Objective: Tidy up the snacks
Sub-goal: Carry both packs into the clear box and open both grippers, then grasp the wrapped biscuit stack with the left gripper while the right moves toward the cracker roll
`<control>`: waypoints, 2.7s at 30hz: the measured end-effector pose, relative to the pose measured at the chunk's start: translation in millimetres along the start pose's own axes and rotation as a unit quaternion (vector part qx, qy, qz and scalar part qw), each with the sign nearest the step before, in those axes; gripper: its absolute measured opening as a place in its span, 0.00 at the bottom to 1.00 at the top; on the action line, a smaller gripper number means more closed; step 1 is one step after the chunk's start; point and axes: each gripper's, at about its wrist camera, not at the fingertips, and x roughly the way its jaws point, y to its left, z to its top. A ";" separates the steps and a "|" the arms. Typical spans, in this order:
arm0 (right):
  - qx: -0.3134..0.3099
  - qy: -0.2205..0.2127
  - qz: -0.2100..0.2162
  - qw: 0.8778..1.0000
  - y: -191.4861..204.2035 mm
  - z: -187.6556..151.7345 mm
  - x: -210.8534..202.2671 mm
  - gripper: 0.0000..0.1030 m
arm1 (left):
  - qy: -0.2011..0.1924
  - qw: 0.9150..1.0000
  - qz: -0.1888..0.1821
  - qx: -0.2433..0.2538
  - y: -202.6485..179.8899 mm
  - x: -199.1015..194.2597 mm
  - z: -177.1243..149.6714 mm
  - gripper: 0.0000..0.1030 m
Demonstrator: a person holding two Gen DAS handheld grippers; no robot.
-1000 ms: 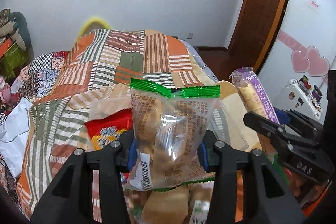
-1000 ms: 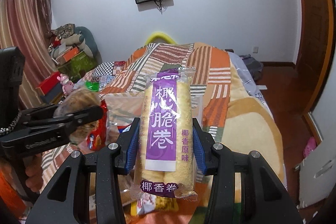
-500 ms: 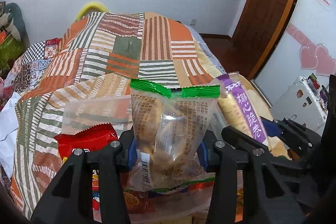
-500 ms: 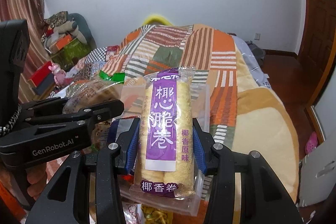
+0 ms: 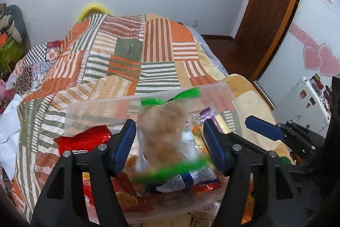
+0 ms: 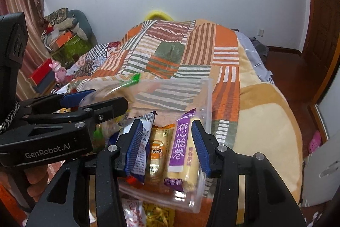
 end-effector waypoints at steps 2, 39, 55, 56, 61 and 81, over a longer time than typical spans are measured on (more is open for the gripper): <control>-0.003 -0.004 -0.001 1.000 0.6 -0.6 -5.9 0.45 | -0.009 1.000 -0.002 0.001 -0.3 -10.6 -0.2 0.67; -0.013 0.098 0.013 0.995 12.2 -93.9 4.3 0.79 | 0.067 0.997 -0.006 0.025 28.3 -67.0 -129.1 0.80; -0.037 0.103 0.016 0.994 22.3 -95.6 18.5 0.64 | 0.057 0.998 -0.037 0.008 23.5 -35.4 -122.5 0.60; -0.037 0.101 0.016 0.994 22.0 -95.6 18.0 0.62 | 0.056 0.998 -0.038 0.009 22.5 -34.9 -122.5 0.60; -0.030 0.093 0.024 0.995 18.7 -97.1 10.4 0.55 | 0.053 0.998 -0.042 0.017 17.2 -38.4 -123.9 0.54; -0.010 0.024 0.022 0.999 4.6 -79.2 -46.6 0.41 | -0.029 0.999 -0.029 0.015 20.1 -112.0 -96.2 0.53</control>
